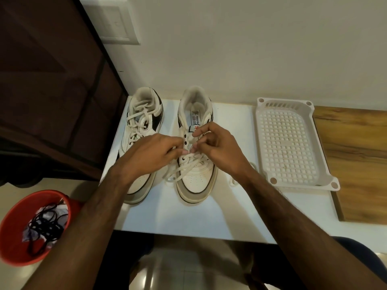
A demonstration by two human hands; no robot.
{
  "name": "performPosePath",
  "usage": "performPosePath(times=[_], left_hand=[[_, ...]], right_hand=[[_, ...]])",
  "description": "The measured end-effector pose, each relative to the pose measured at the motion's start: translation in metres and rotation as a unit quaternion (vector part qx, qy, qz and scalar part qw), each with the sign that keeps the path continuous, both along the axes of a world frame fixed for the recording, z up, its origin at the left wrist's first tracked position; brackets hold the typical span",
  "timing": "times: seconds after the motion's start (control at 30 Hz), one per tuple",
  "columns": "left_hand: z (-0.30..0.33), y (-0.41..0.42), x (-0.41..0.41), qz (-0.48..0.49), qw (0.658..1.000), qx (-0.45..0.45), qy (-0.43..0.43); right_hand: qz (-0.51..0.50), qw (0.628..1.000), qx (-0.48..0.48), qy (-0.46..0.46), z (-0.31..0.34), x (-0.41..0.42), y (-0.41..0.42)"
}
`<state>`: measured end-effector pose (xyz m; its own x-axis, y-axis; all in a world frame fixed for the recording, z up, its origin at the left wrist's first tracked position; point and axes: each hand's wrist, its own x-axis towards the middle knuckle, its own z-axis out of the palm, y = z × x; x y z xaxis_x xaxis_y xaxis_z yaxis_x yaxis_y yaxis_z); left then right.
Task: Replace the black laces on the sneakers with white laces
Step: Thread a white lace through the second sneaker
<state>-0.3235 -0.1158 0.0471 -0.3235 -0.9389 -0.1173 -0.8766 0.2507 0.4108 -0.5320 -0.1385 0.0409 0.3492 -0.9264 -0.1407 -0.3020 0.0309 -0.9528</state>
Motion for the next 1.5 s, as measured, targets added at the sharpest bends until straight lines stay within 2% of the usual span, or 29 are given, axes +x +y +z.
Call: performPosePath(times=[0.07, 0.13, 0.2, 0.27, 0.33, 0.37, 0.4, 0.43, 0.47, 0.53, 0.6, 0.63, 0.73, 0.83, 0.9, 0.93, 1.0, 1.03, 1.07, 1.1, 1.13, 1.17, 1.23, 1.27, 1.3, 1.33, 1.4, 1.47, 1.5], left_hand=[[-0.008, -0.001, 0.001, -0.011, 0.997, 0.018, 0.081], [-0.007, -0.002, 0.001, 0.005, 0.974, 0.034, 0.224], [0.003, -0.003, 0.001, 0.041, 0.921, 0.037, 0.386], [0.016, -0.003, 0.003, 0.065, 0.849, 0.015, 0.524], [0.022, -0.002, 0.006, 0.086, 0.798, 0.018, 0.596], [0.023, -0.002, 0.006, 0.098, 0.790, 0.031, 0.605], [0.023, -0.001, 0.007, 0.112, 0.795, 0.045, 0.594], [0.022, -0.001, 0.009, 0.123, 0.819, 0.053, 0.558], [0.021, -0.001, 0.010, 0.128, 0.863, 0.050, 0.487], [0.014, -0.002, 0.014, 0.103, 0.961, 0.038, 0.255], [0.008, 0.000, 0.013, 0.058, 0.996, 0.036, 0.061], [0.008, 0.001, 0.011, 0.039, 0.998, 0.035, 0.026], [0.008, -0.001, 0.011, 0.002, 0.999, 0.039, 0.016], [0.004, -0.002, 0.015, -0.012, 0.993, 0.028, 0.111], [0.007, -0.001, 0.013, 0.017, 0.964, 0.034, 0.264], [0.011, -0.001, 0.012, 0.038, 0.929, 0.036, 0.368], [0.023, -0.001, 0.011, 0.070, 0.819, 0.030, 0.568], [0.029, -0.001, 0.012, 0.083, 0.765, 0.030, 0.638], [0.032, -0.002, 0.013, 0.095, 0.731, 0.030, 0.675], [0.034, -0.001, 0.015, 0.107, 0.727, 0.031, 0.677], [0.034, -0.001, 0.016, 0.120, 0.752, 0.034, 0.647], [0.032, 0.000, 0.016, 0.133, 0.800, 0.039, 0.584], [0.024, 0.001, 0.014, 0.130, 0.917, 0.055, 0.374], [0.018, 0.002, 0.013, 0.105, 0.958, 0.071, 0.257], [0.014, 0.003, 0.012, 0.076, 0.981, 0.090, 0.155], [0.012, 0.004, 0.012, 0.055, 0.990, 0.102, 0.081], [0.017, 0.002, 0.010, 0.038, 0.994, 0.100, -0.001], [0.024, 0.000, 0.014, 0.024, 0.995, 0.088, -0.038], [0.025, 0.000, 0.016, 0.013, 0.996, 0.087, -0.017]], right_hand=[[-0.026, 0.999, 0.010, -0.027, -0.001, -0.002, -0.003], [-0.040, 0.997, 0.037, -0.055, -0.001, -0.003, -0.006], [-0.045, 0.994, 0.062, -0.079, 0.002, -0.004, -0.007], [-0.046, 0.991, 0.073, -0.098, 0.003, -0.005, -0.008], [-0.036, 0.991, 0.075, -0.102, 0.003, -0.006, -0.008], [-0.032, 0.991, 0.076, -0.103, 0.002, -0.006, -0.008], [-0.030, 0.991, 0.076, -0.107, 0.002, -0.005, -0.008], [-0.030, 0.990, 0.077, -0.113, 0.002, -0.005, -0.008], [-0.031, 0.989, 0.075, -0.120, 0.003, -0.005, -0.007], [-0.026, 0.989, 0.063, -0.130, 0.005, -0.005, -0.008], [-0.015, 0.990, 0.046, -0.134, 0.006, -0.005, -0.009], [-0.010, 0.989, 0.040, -0.139, 0.006, -0.005, -0.008], [0.001, 0.987, 0.035, -0.159, 0.007, -0.004, -0.006], [0.009, 0.989, 0.040, -0.141, 0.004, -0.005, -0.007], [0.020, 0.994, 0.030, -0.106, 0.000, -0.003, -0.008], [0.026, 0.995, 0.023, -0.090, -0.002, -0.003, -0.008], [0.032, 0.997, 0.013, -0.065, -0.003, -0.002, -0.007], [0.034, 0.998, 0.011, -0.059, -0.002, -0.002, -0.007], [0.035, 0.998, 0.011, -0.060, -0.002, -0.002, -0.007], [0.035, 0.997, 0.014, -0.063, -0.002, -0.002, -0.007], [0.033, 0.997, 0.016, -0.066, -0.002, -0.003, -0.007], [0.031, 0.997, 0.017, -0.066, -0.002, -0.003, -0.007], [0.032, 0.998, 0.004, -0.049, -0.002, -0.002, -0.007], [0.036, 0.999, -0.010, -0.029, -0.002, -0.003, -0.007], [0.043, 0.999, -0.027, -0.005, -0.001, -0.003, -0.007], [0.050, 0.998, -0.044, 0.018, -0.001, -0.002, -0.006], [0.059, 0.995, -0.070, 0.040, 0.001, -0.002, -0.004], [0.072, 0.992, -0.090, 0.046, 0.001, -0.003, -0.003], [0.079, 0.991, -0.097, 0.049, 0.001, -0.004, -0.003]])
